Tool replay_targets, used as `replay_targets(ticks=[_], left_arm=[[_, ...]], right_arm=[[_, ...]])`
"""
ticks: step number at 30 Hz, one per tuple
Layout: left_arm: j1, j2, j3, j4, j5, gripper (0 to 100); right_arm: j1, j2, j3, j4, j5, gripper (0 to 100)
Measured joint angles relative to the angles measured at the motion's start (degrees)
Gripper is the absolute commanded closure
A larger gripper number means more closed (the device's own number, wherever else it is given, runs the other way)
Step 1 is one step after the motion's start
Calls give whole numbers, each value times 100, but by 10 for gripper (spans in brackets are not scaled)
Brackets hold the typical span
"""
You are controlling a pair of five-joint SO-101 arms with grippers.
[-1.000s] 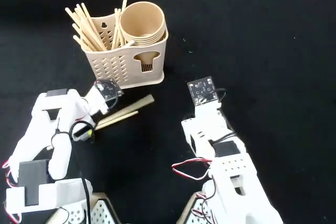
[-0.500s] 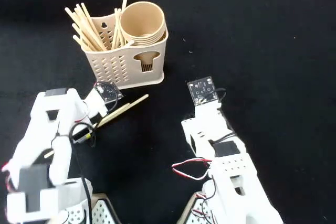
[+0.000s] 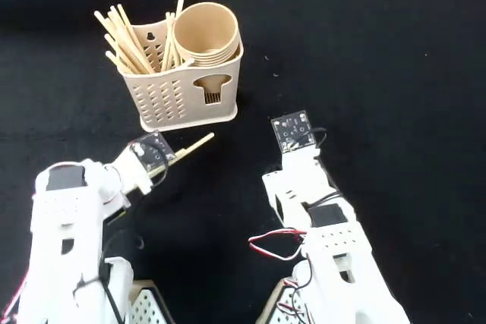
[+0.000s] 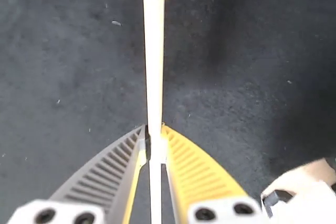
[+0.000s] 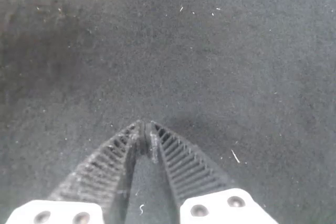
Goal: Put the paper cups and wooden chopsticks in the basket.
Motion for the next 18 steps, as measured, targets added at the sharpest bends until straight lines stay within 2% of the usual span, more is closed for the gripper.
replay_targets(ticks=[6,11,14,18], left_arm=[[-9,-1565,-211,888,0,970],[-9,-2664,-589,1275,9,970],[-9,-3103,-941,1169,325,970],[-9,-3297,-1495,343,1442,970]], right_arm=[[0,0,0,0,0,984],[0,0,0,0,0,984],[0,0,0,0,0,984],[0,0,0,0,0,984]])
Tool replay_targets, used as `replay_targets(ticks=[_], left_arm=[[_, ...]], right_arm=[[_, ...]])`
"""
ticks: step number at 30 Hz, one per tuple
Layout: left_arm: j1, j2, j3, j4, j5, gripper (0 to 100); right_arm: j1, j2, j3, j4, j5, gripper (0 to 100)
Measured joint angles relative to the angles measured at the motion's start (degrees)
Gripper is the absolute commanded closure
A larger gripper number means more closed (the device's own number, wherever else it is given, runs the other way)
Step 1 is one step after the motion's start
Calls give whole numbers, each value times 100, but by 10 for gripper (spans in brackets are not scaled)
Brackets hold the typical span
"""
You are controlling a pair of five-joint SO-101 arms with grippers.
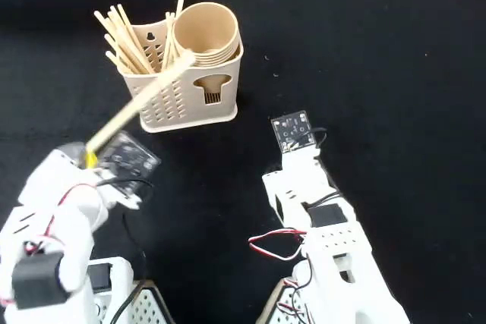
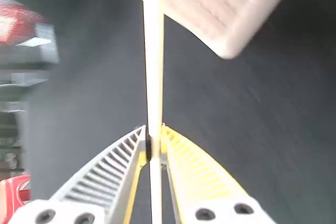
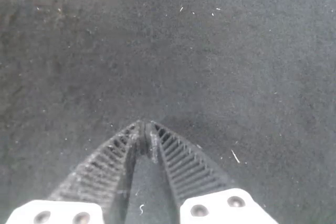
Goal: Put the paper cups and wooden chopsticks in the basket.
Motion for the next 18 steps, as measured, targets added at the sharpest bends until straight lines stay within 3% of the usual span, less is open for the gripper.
replay_targets(ticks=[11,14,18], left_arm=[[26,1257,-774,-3121,4668,970],[422,1873,-774,-3877,5275,970],[1275,2602,-756,-4580,5424,970]], right_arm=[[0,0,0,0,0,984],[0,0,0,0,0,984],[0,0,0,0,0,984]])
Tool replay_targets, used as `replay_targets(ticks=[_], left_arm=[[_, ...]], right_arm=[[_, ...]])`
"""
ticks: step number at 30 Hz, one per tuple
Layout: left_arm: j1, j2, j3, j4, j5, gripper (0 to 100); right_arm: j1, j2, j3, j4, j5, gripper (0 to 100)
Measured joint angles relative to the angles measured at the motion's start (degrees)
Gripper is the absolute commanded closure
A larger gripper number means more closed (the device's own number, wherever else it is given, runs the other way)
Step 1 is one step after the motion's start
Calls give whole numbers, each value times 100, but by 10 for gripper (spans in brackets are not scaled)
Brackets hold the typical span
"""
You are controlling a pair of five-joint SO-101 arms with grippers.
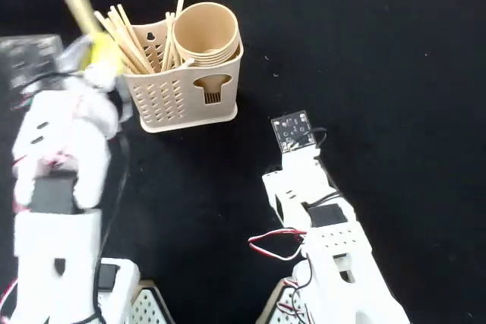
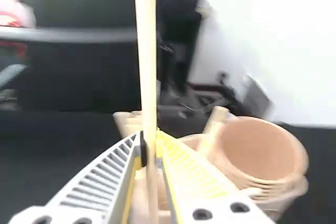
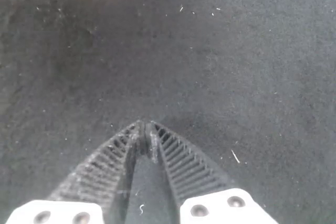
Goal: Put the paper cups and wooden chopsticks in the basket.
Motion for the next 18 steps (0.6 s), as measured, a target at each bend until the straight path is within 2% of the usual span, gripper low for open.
replay_targets(ticks=[6,11,18], left_arm=[[747,633,-62,-1090,0,970],[774,1327,-62,-1996,0,970],[580,2101,-62,-2690,0,970]], right_arm=[[0,0,0,0,0,984],[0,0,0,0,0,984],[0,0,0,0,0,984]])
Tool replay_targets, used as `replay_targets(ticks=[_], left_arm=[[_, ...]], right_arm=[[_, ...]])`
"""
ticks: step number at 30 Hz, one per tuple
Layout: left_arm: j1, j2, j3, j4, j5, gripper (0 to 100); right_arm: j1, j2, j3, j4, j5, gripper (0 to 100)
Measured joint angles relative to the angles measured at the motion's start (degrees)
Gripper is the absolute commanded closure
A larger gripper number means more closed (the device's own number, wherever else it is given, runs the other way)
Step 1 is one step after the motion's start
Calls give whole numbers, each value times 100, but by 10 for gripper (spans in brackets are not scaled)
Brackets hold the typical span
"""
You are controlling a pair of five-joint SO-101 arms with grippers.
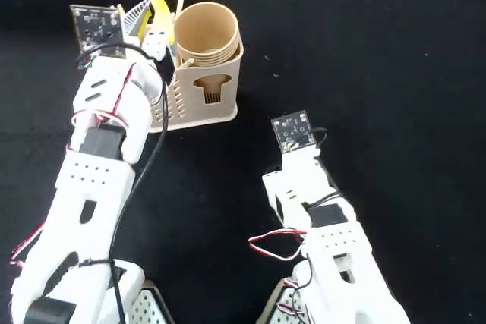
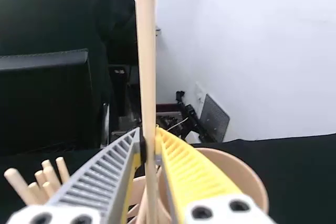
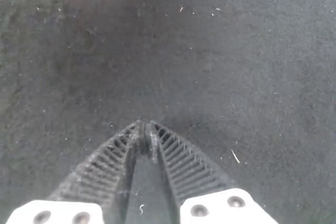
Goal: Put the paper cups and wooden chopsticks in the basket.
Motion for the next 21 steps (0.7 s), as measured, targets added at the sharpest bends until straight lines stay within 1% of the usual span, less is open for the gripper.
replay_targets(ticks=[4,9,19,21], left_arm=[[-396,264,0,-44,0,970],[-668,440,0,-44,0,970],[-668,501,369,-141,0,969],[-668,492,387,-141,0,938]], right_arm=[[0,0,0,0,0,984],[0,0,0,0,0,984],[0,0,0,0,0,984],[0,0,0,0,0,984]])
